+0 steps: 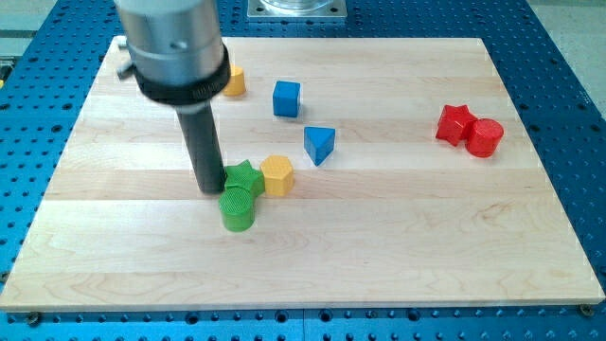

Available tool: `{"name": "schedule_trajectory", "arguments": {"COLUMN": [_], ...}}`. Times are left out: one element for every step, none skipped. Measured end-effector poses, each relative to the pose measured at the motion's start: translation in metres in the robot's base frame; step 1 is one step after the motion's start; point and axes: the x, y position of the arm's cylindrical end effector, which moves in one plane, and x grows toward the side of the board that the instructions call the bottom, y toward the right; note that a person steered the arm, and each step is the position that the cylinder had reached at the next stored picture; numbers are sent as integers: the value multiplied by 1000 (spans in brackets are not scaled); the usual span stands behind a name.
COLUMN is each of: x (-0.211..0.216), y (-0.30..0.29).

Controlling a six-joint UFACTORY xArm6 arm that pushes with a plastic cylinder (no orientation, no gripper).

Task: Push the yellow hexagon diagonally to the yellow heart

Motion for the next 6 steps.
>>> {"name": "schedule_trajectory", "arguments": {"x": [32,1,-38,-62,-33,25], "y": [3,-41,-43,-17,10,11]}}
